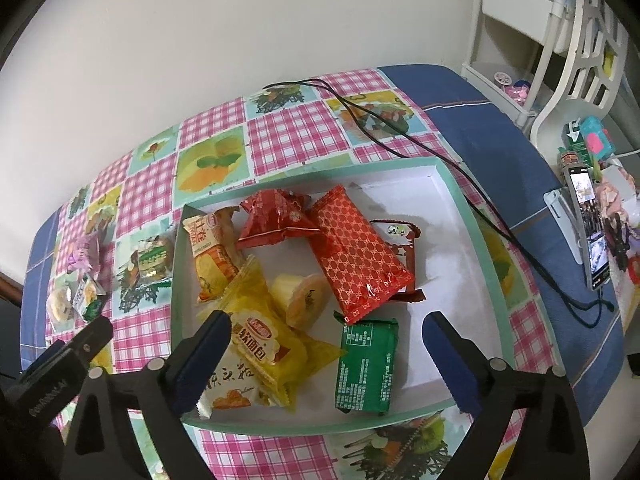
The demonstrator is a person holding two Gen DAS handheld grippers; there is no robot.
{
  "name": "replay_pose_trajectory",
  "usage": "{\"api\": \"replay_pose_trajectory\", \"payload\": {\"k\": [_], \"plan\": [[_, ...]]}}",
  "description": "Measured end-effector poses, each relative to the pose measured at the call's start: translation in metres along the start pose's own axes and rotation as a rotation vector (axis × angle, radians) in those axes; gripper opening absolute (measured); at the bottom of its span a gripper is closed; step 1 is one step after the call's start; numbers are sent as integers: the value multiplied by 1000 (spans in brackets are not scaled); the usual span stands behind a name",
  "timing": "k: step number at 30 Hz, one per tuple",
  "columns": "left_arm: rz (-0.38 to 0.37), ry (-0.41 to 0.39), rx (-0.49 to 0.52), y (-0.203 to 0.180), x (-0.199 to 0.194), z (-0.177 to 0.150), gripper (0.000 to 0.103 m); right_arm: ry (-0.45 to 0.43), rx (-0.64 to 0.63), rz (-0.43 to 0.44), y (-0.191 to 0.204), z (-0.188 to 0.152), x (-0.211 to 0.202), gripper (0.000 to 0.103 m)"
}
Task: Organize snacks
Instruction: 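Withdraw both tools from the tray back over the remaining snacks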
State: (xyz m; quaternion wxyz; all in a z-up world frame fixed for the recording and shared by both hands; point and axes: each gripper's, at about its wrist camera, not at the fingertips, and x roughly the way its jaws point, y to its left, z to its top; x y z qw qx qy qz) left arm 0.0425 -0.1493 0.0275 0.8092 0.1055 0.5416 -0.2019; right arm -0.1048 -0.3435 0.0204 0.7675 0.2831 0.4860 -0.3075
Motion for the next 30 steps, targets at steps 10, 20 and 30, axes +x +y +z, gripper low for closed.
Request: {"api": "replay_pose_trajectory", "payload": {"k": [10, 20, 30], "plan": [[10, -27, -39, 28, -5, 9, 101, -24, -20, 14, 21, -2, -1, 103], [90, -44, -59, 71, -12, 16, 101, -19, -125, 45, 76, -12, -2, 103], [118, -21, -156, 131, -12, 17, 101, -21, -207, 90, 128, -25, -2, 103]]}}
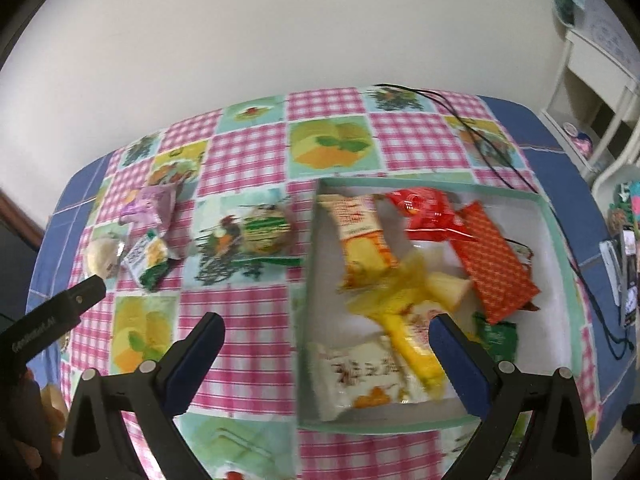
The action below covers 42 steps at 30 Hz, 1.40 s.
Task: Organize snacks
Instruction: 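Withdraw both tools from the tray back over the remaining snacks, then grasp the wrapped cream bun with the left tool while the right tool grasps the green-white biscuit pack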
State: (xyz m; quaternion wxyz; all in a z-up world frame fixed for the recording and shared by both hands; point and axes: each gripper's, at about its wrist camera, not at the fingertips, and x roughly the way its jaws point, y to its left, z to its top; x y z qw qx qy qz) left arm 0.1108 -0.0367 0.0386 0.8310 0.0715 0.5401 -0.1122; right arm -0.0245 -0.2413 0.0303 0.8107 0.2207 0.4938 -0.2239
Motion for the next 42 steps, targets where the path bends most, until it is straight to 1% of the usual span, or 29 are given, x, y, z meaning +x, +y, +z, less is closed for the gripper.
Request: {"api": "replay_pose_trajectory", "payload": {"k": [5, 9, 13, 17, 19, 25, 28, 30, 32, 34, 39, 42], "plan": [[1, 22, -44, 22, 6, 5, 101, 1, -26, 81, 28, 0, 4, 103], [-22, 40, -71, 34, 11, 9, 101, -6, -38, 106, 42, 1, 9, 103], [-41, 41, -60, 40, 16, 18, 101, -1, -51, 140, 54, 4, 16, 103], [-28, 39, -18, 43, 20, 28, 101, 6, -60, 167, 66, 9, 27, 103], [-22, 38, -8, 47, 24, 33, 101, 8, -73, 174, 74, 12, 32, 103], [-31, 46, -21, 63, 41, 47, 101, 9, -142, 183, 102, 19, 49, 103], [-30, 52, -53, 75, 49, 54, 101, 18, -184, 180, 117, 21, 61, 103], [-52, 47, -76, 81, 52, 59, 101, 22, -205, 180, 127, 23, 70, 103], [-65, 36, -79, 83, 53, 63, 101, 26, -220, 190, 137, 24, 78, 103], [-62, 32, -73, 82, 56, 67, 101, 29, -241, 199, 146, 23, 85, 103], [-53, 44, -64, 80, 74, 70, 101, 41, -301, 193, 166, 19, 106, 103], [-59, 48, -71, 78, 82, 69, 101, 41, -313, 184, 172, 19, 117, 103]]}}
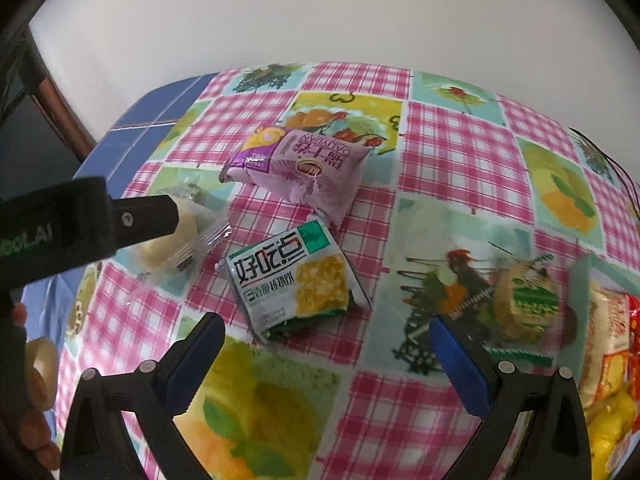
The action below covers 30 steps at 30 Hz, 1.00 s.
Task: Organize snacks
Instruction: 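Grasp the wrapped cream bun with the left tool while the right tool grasps the green-white biscuit pack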
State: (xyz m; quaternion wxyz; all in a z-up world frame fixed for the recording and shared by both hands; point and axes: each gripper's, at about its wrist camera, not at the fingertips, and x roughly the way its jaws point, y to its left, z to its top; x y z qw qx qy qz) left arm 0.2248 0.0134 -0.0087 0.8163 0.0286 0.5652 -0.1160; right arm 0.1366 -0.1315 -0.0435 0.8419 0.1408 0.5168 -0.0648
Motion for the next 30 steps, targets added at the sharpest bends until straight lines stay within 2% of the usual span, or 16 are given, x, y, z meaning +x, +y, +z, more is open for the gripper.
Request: {"api": "replay_pose_trajectory", "payload": {"k": [8, 10, 14, 16, 18, 21, 26, 30], "plan": [[-21, -5, -29, 2, 18, 3, 101, -9, -9, -7, 2, 7, 15, 102], [-24, -8, -36, 1, 22, 3, 101, -11, -4, 3, 2, 8, 16, 100], [-12, -12, -50, 0, 29, 2, 101, -22, -8, 8, 3, 10, 17, 89], [-11, -24, -56, 1, 29, 2, 95, -25, -12, 12, 4, 10, 18, 83], [-23, -28, -74, 3, 27, 2, 77, -30, -10, 8, 4, 10, 18, 76], [-40, -31, -87, 4, 26, 2, 69, -32, -5, 12, 2, 10, 16, 69], [-24, -30, -92, 5, 24, 1, 56, -23, 19, 12, -4, 9, 13, 60], [-21, -26, -99, 4, 20, -2, 52, -7, 45, 8, -11, 8, 9, 57]]}}
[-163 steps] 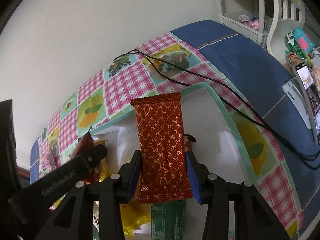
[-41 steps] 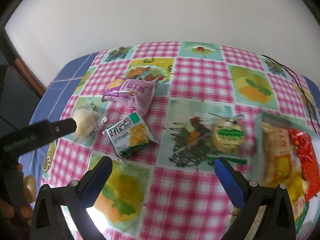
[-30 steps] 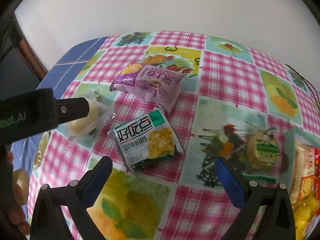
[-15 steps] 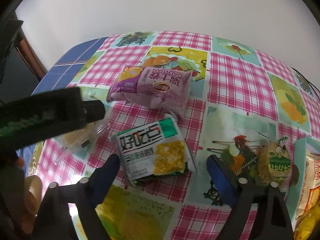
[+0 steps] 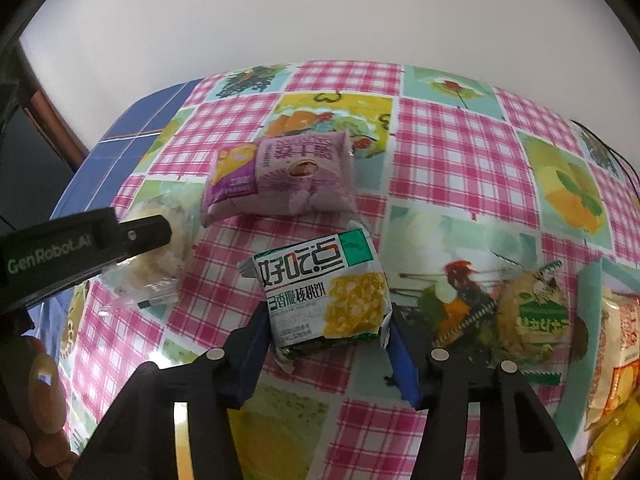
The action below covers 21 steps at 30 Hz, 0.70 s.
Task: Organize snacks
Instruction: 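Grasp the wrapped cream bun with the left tool while the right tool grasps the green-white biscuit pack, then carry the cream bun and biscuit pack over the white tray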
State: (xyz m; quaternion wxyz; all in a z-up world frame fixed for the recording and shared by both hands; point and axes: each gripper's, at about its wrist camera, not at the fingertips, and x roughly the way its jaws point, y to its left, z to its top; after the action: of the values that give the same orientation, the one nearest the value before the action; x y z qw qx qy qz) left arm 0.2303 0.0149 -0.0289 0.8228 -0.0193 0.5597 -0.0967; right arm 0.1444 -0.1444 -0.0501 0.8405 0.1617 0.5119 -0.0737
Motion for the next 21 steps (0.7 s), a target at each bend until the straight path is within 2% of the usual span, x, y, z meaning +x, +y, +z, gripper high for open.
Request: {"api": "replay_pose_trajectory", "payload": {"k": [6, 14, 21], "plan": [[-19, 28, -19, -7, -8, -6, 47, 31, 36, -8, -12, -4, -11, 57], [-60, 48, -19, -35, -30, -23, 47, 60, 97, -23, -36, -11, -43, 57], [-57, 41, 12, -62, -48, -41, 47, 40, 129, -29, -60, -19, -79, 57]]}}
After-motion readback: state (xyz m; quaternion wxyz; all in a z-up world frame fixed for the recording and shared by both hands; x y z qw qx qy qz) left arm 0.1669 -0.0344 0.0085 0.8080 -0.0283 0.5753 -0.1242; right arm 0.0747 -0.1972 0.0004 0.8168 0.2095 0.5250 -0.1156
